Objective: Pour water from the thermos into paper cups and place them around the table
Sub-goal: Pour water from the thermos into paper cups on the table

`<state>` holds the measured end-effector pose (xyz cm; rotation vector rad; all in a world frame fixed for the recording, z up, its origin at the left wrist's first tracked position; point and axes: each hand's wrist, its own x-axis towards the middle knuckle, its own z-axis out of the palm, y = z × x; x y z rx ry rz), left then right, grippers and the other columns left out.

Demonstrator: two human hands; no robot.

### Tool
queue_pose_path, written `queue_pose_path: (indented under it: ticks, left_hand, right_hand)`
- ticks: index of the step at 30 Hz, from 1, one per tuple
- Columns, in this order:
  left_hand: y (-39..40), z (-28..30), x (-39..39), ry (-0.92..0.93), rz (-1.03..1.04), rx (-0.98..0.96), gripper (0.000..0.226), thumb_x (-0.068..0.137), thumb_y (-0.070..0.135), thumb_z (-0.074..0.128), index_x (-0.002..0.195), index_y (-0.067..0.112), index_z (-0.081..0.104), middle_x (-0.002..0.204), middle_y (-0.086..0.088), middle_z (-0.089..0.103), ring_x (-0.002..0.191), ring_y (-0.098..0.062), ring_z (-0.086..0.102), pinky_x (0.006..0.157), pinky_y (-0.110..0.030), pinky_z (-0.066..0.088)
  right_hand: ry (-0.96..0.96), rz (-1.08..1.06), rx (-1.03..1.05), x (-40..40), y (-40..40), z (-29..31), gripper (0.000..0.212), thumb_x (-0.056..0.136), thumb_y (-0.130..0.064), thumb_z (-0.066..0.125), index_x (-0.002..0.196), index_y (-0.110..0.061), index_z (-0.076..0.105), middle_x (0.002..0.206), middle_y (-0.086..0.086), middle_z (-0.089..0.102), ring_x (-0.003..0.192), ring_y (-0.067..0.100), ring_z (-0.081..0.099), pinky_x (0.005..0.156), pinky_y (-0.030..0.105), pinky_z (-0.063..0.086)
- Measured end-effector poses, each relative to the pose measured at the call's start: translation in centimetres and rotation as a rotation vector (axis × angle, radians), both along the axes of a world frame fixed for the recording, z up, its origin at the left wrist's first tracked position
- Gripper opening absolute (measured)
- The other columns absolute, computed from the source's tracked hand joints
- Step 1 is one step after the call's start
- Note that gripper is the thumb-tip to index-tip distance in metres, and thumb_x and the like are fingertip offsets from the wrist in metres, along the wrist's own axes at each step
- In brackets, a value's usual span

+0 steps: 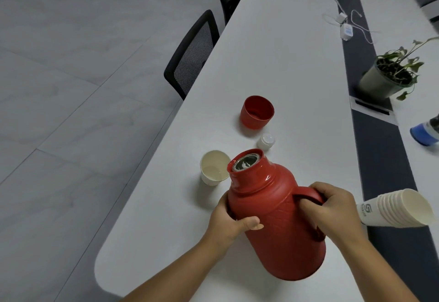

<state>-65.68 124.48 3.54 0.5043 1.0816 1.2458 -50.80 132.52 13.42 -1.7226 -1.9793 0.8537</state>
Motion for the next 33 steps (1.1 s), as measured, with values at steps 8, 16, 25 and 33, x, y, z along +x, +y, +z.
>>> queue_pose_path:
  ticks: [8,16,25,33]
  left_hand:
    - [0.2,-0.3,0.0,-0.038,0.013,0.034,0.104,0.020,0.052,0.089,0.108,0.014,0.051,0.102,-0.009,0.064,0.083,-0.014,0.070,0.059,-0.022,0.056]
    - [0.4,-0.7,0.0,-0.046,0.022,0.032,0.103,0.019,0.056,0.088,0.107,0.016,0.051,0.103,-0.008,0.064,0.081,-0.013,0.070,0.060,-0.022,0.055]
    - [0.2,-1.1,0.0,-0.039,0.027,0.004,0.101,0.023,0.039,0.089,0.111,0.008,0.051,0.092,-0.002,0.067,0.076,-0.011,0.070,0.057,-0.021,0.055]
    - [0.2,-0.8,0.1,-0.084,0.042,0.011,0.103,0.016,0.051,0.089,0.103,0.012,0.051,0.096,-0.011,0.064,0.073,-0.013,0.070,0.056,-0.020,0.055]
  right_hand:
    - [-0.049,0.031,-0.007,-0.6,0.8,0.0,0.016,0.064,0.007,0.060,0.051,0.000,0.054,0.044,0.007,0.047,0.046,0.017,0.041,0.049,0.027,0.032]
    - [-0.102,0.048,0.003,-1.0,1.2,-0.1,0.012,0.064,0.005,0.060,0.054,0.005,0.054,0.049,0.017,0.048,0.047,0.019,0.039,0.049,0.027,0.031]
    - [-0.135,0.073,-0.009,-1.4,1.4,0.0,0.010,0.064,0.004,0.060,0.056,0.004,0.056,0.052,0.020,0.052,0.048,0.019,0.042,0.047,0.027,0.032]
    - [-0.134,0.062,-0.018,-1.1,1.4,-0.2,0.010,0.064,0.004,0.059,0.056,0.007,0.054,0.048,0.011,0.046,0.047,0.019,0.040,0.044,0.020,0.030]
